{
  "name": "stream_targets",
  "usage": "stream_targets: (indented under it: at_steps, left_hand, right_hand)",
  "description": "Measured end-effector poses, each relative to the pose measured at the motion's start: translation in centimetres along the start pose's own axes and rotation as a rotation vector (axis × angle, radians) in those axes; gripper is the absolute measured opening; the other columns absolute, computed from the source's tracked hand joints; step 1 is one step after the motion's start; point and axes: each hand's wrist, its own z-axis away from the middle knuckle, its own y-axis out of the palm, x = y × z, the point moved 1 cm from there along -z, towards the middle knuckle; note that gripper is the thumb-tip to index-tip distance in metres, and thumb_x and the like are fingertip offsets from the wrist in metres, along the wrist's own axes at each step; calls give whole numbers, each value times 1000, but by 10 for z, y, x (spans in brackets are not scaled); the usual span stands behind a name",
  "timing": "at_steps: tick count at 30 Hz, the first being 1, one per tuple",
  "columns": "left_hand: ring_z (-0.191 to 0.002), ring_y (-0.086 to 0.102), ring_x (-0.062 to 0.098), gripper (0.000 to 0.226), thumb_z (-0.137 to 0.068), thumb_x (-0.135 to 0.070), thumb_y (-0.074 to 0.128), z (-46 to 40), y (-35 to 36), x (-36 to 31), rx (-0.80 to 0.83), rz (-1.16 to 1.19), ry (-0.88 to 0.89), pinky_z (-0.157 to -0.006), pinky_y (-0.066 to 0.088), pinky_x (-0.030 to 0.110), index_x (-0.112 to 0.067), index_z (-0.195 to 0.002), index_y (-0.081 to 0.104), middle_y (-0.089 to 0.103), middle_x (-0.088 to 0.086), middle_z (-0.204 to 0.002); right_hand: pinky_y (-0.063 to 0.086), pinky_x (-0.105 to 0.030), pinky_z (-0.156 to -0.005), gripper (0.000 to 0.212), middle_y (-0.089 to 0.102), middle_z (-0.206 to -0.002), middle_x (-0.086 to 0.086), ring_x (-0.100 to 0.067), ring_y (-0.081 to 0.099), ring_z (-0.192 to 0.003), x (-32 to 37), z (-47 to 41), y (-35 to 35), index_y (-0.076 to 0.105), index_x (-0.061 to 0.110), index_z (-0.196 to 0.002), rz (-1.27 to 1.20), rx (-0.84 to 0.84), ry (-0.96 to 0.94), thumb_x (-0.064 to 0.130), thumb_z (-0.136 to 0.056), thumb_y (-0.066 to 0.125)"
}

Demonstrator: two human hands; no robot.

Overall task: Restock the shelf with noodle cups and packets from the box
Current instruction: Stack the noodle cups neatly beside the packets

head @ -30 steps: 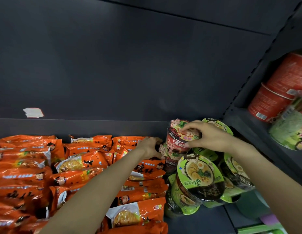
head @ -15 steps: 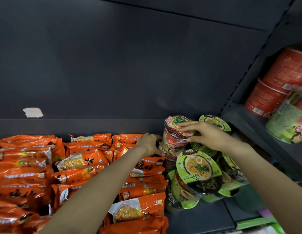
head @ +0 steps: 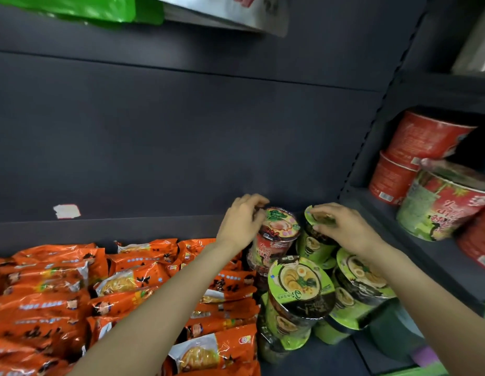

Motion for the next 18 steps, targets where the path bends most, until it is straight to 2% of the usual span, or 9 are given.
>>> stream_targets:
  at_steps: [3,6,10,12,14,18]
  left_hand:
    - [-118,46,22,38,-91,-23,57,-11,6,-27,250,-73,85,-100,38,39,-19,-128,54,56,5,-124]
    - [-127,41,23,49,-89,-32,59,-24,15,-43,418,-202,87,-103,37,39,-24,-136,47,50,5,-135]
    - [-127,45,21,61,-83,-47,63,-33,28,-38,503,-369,17,-99,43,37,-28,-138,45,47,0,-140]
    - [-120,51,16,56,-82,-50,64,-32,31,-31,532,-381,-13,-92,47,33,-30,-132,51,55,-5,-131]
    - [-115,55,13,54,-80,-52,65,-32,32,-26,541,-348,-43,-91,48,32,-32,-129,55,59,-9,-126]
    - [-112,58,13,54,-79,-54,66,-36,33,-28,544,-361,-51,-93,48,32,-31,-127,56,62,-10,-123]
  right_hand:
    - [27,-9,-81,38,56,-128,-4,-18,51,-119,-10,3,-9,59,16,-123,23,-3,48,18,-86,66]
    - [30,-14,-84,43,55,-131,-6,-20,50,-121,-19,0,-12,56,15,-127,42,12,89,25,-86,66]
    - [37,-30,-101,47,50,-134,-7,-25,46,-125,-24,-10,-5,53,13,-130,110,114,139,31,-88,64]
    - [43,-38,-95,39,55,-123,-7,-26,51,-117,-27,-16,1,59,11,-116,145,163,140,37,-87,63]
    - [46,-40,-88,33,58,-113,-4,-26,53,-111,-32,-20,5,59,12,-104,178,192,140,40,-87,62]
    - [42,-43,-98,39,54,-131,-7,-26,49,-122,-43,-25,9,55,12,-123,207,201,114,27,-87,64]
